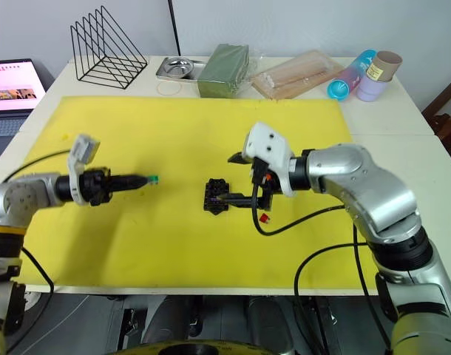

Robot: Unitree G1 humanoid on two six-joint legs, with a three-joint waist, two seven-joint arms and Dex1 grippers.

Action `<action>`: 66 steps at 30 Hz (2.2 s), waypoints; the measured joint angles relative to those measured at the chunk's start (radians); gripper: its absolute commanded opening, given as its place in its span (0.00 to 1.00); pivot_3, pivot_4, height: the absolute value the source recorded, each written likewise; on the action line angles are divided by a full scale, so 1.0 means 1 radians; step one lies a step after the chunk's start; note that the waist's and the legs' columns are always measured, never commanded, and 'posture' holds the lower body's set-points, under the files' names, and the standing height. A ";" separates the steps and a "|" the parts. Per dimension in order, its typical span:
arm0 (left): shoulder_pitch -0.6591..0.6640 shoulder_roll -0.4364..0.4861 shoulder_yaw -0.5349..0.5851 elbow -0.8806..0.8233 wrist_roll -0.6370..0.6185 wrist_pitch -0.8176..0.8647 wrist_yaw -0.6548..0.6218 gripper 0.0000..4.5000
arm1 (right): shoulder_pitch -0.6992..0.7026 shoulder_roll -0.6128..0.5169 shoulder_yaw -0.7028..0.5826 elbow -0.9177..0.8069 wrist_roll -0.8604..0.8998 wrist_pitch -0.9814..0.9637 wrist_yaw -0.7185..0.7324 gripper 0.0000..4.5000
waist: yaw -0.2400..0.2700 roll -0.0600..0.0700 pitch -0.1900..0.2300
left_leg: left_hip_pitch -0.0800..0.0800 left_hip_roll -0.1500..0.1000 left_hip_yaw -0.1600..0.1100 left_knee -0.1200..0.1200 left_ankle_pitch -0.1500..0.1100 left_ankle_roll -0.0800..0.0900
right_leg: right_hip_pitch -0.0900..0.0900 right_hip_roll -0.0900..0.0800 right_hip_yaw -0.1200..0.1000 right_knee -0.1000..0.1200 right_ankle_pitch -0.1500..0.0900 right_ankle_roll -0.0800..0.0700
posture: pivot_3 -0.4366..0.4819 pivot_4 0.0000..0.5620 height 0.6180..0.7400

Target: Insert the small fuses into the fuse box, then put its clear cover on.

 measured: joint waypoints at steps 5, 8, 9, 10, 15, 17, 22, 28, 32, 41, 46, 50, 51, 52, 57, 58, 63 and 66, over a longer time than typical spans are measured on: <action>-0.144 -0.091 0.000 -0.060 -0.037 -0.021 0.020 0.01 | -0.151 0.077 -0.151 0.097 0.233 0.271 -0.072 1.00 | -0.004 0.000 0.000 | 0.000 -0.001 0.000 0.000 0.000 0.000 | 0.000 0.001 0.000 0.001 0.000 0.000 | 0.48 0.27 1.00; -0.206 -0.116 -0.049 -0.083 -0.016 -0.086 -0.014 0.01 | -0.259 0.078 -0.215 0.156 0.300 0.387 -0.118 1.00 | -0.005 0.000 0.000 | 0.001 -0.001 0.000 -0.002 0.000 0.000 | 0.000 0.001 0.000 -0.001 0.000 0.000 | 0.48 0.27 1.00; -0.218 -0.127 -0.068 -0.081 0.005 -0.122 -0.026 0.01 | -0.270 0.081 -0.219 0.167 0.314 0.415 -0.133 1.00 | -0.005 0.000 0.000 | 0.001 -0.001 0.000 -0.002 0.000 0.000 | 0.000 0.001 0.000 -0.002 0.000 0.000 | 0.48 0.27 1.00; -0.224 -0.136 -0.086 -0.080 0.022 -0.151 -0.035 0.00 | -0.272 0.088 -0.220 0.177 0.325 0.438 -0.146 0.96 | -0.006 0.000 0.000 | 0.000 -0.001 0.000 -0.002 0.000 0.000 | 0.000 0.001 0.000 -0.002 0.000 0.000 | 0.48 0.27 1.00; -0.256 -0.182 -0.140 -0.059 0.079 -0.242 -0.054 0.00 | -0.331 0.115 -0.235 0.219 0.369 0.508 -0.196 0.63 | -0.007 0.001 0.000 | 0.000 -0.001 0.001 -0.002 0.000 0.000 | -0.001 0.002 0.001 -0.001 0.000 0.000 | 0.48 0.27 1.00; -0.265 -0.196 -0.146 -0.054 0.089 -0.253 -0.054 0.00 | -0.351 0.119 -0.237 0.233 0.378 0.522 -0.210 0.49 | -0.007 0.001 0.000 | 0.000 -0.001 0.001 -0.002 0.000 0.000 | -0.001 0.002 0.001 -0.001 0.000 0.000 | 0.48 0.27 1.00; -0.285 -0.215 -0.150 -0.043 0.091 -0.267 -0.055 0.00 | -0.355 0.112 -0.208 0.251 0.375 0.526 -0.226 0.49 | -0.007 0.001 0.000 | 0.000 -0.001 0.001 -0.002 0.000 0.000 | -0.001 0.002 0.001 -0.001 0.000 0.000 | 0.48 0.27 1.00; -0.295 -0.216 -0.152 -0.041 0.092 -0.268 -0.065 0.00 | -0.355 0.085 -0.142 0.250 0.337 0.485 -0.232 0.41 | -0.008 0.001 0.000 | 0.000 -0.001 0.001 -0.002 0.000 0.000 | -0.001 0.002 0.001 -0.001 0.000 0.000 | 0.48 0.27 1.00; -0.295 -0.216 -0.152 -0.041 0.093 -0.268 -0.071 0.00 | -0.355 0.074 -0.119 0.250 0.332 0.460 -0.227 0.36 | -0.008 0.001 0.000 | 0.000 -0.001 0.001 -0.002 0.000 0.000 | -0.001 0.002 0.001 -0.001 0.000 0.000 | 0.48 0.27 1.00; -0.295 -0.216 -0.152 -0.041 0.112 -0.268 -0.070 0.00 | -0.354 0.059 -0.090 0.242 0.327 0.431 -0.211 0.36 | -0.008 0.001 0.000 | 0.000 -0.001 0.001 -0.002 0.000 0.000 | -0.001 0.002 0.001 -0.002 0.000 0.000 | 0.48 0.27 1.00; -0.295 -0.216 -0.152 -0.041 0.113 -0.268 -0.071 0.00 | -0.343 0.057 -0.076 0.233 0.326 0.415 -0.201 0.36 | -0.008 0.001 0.000 | 0.000 -0.001 0.001 -0.002 0.000 0.000 | -0.001 0.002 0.001 -0.002 0.000 0.000 | 0.48 0.27 1.00; -0.295 -0.216 -0.152 -0.041 0.114 -0.268 -0.071 0.00 | -0.331 0.057 -0.071 0.230 0.325 0.411 -0.199 0.36 | -0.008 0.001 0.000 | 0.000 -0.001 0.001 -0.002 0.000 0.000 | -0.001 0.002 0.001 -0.002 0.000 0.000 | 0.48 0.27 1.00; -0.295 -0.216 -0.152 -0.041 0.116 -0.268 -0.071 0.00 | -0.330 0.056 -0.070 0.229 0.324 0.406 -0.198 0.36 | -0.008 0.001 0.000 | 0.000 -0.001 0.001 -0.002 0.000 0.000 | -0.001 0.002 0.001 -0.002 0.000 0.000 | 0.48 0.27 1.00; -0.295 -0.216 -0.153 -0.041 0.119 -0.268 -0.071 0.00 | -0.330 0.055 -0.070 0.227 0.324 0.402 -0.197 0.36 | -0.008 0.001 0.000 | 0.000 -0.001 0.001 -0.002 0.000 0.000 | -0.001 0.002 0.001 -0.002 0.000 0.000 | 0.48 0.27 1.00; -0.295 -0.216 -0.153 -0.041 0.128 -0.268 -0.071 0.00 | -0.330 0.052 -0.070 0.218 0.324 0.392 -0.197 0.36 | -0.008 0.001 0.000 | 0.000 -0.001 0.001 -0.002 0.000 0.000 | -0.001 0.002 0.001 -0.002 0.000 0.000 | 0.48 0.27 1.00; -0.295 -0.216 -0.153 -0.041 0.130 -0.268 -0.071 0.00 | -0.330 0.052 -0.070 0.218 0.324 0.391 -0.197 0.36 | -0.008 0.001 0.000 | 0.000 -0.001 0.001 -0.002 0.000 0.000 | -0.001 0.002 0.001 -0.002 0.000 0.000 | 0.48 0.27 1.00; -0.295 -0.216 -0.153 -0.041 0.132 -0.268 -0.068 0.00 | -0.329 0.052 -0.070 0.215 0.324 0.386 -0.195 0.17 | -0.008 0.001 0.000 | 0.000 -0.001 0.001 -0.002 0.000 0.000 | -0.001 0.002 0.001 -0.002 0.000 0.000 | 0.48 0.27 1.00; -0.295 -0.217 -0.153 -0.043 0.131 -0.268 -0.071 0.00 | -0.329 0.048 -0.070 0.214 0.318 0.382 -0.195 0.01 | -0.007 0.001 0.000 | 0.000 -0.001 0.001 -0.002 0.000 0.000 | -0.001 0.002 0.001 -0.002 0.000 0.000 | 0.48 0.27 1.00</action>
